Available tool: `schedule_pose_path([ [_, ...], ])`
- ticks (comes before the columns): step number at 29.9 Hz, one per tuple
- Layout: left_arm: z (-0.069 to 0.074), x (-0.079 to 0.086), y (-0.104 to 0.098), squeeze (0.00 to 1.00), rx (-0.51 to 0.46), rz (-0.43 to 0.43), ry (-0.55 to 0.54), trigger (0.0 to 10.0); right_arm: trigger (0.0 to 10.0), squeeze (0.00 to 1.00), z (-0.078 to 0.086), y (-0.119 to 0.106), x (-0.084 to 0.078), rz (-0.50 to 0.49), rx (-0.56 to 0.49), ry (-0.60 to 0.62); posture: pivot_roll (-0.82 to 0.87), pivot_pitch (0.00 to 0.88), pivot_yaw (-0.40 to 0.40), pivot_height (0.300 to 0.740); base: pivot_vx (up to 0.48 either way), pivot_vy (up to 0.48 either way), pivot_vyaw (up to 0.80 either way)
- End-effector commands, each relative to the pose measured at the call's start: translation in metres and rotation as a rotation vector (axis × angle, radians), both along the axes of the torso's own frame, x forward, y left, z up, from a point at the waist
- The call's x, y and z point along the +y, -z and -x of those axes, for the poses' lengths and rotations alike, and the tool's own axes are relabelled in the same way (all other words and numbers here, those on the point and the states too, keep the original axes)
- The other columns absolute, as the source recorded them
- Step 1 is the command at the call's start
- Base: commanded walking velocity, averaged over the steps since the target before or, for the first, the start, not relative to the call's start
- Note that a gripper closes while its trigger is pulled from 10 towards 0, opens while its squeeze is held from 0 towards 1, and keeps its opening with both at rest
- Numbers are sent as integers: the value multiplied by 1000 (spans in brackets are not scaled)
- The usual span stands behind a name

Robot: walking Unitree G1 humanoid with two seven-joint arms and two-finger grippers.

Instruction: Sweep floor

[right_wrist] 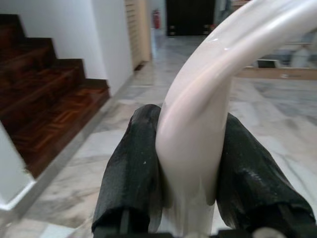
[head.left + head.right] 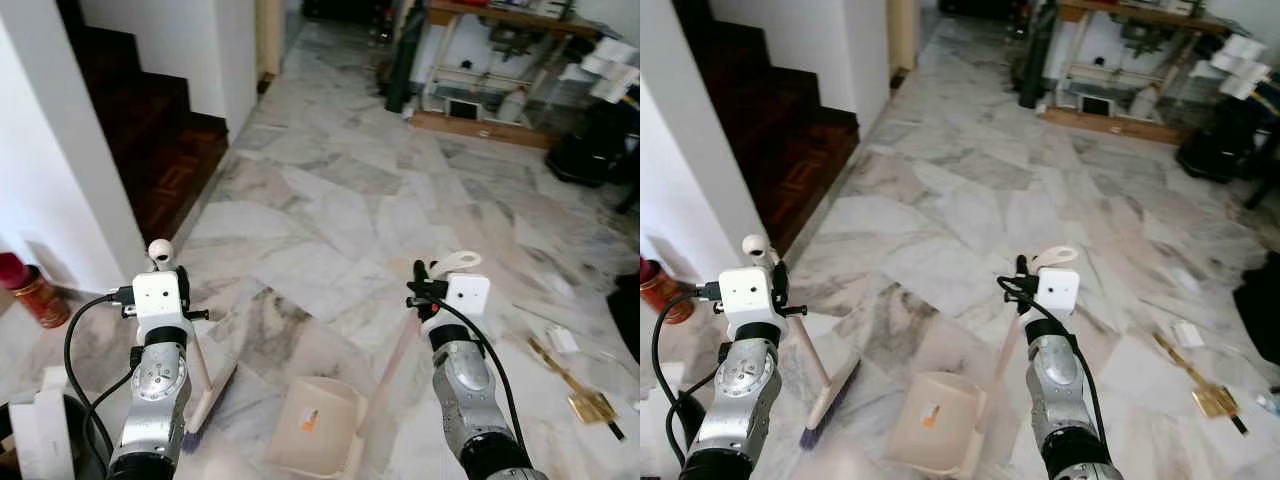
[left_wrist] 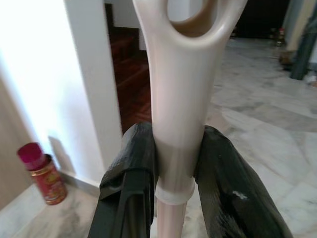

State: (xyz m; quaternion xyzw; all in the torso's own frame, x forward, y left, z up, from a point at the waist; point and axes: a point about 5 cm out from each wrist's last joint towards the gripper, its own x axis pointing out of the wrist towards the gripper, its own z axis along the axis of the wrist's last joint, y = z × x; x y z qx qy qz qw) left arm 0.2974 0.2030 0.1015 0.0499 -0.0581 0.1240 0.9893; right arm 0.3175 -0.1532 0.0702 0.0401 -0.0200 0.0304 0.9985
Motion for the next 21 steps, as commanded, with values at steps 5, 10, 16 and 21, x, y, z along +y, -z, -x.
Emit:
schedule_pose_path([
  [5,-5,-4,-11,0,-57,-11,24,10000,10000,0,-5,-13,-4,11,-46,-30,26,0,-68,740,0,0,0],
  [10,-5,-5,-11,0,-57,-11,28,10000,10000,0,-5,-13,-4,21,-42,-41,28,0,-68,740,0,0,0],
  [16,-5,-5,-11,0,-58,-11,28,10000,10000,0,-5,-12,-5,24,-41,-41,29,0,-68,740,0,0,0],
  [21,-4,-3,-12,0,-57,-8,29,10000,10000,0,-7,-18,-18,71,-63,-25,25,19,-71,740,0,0,0],
])
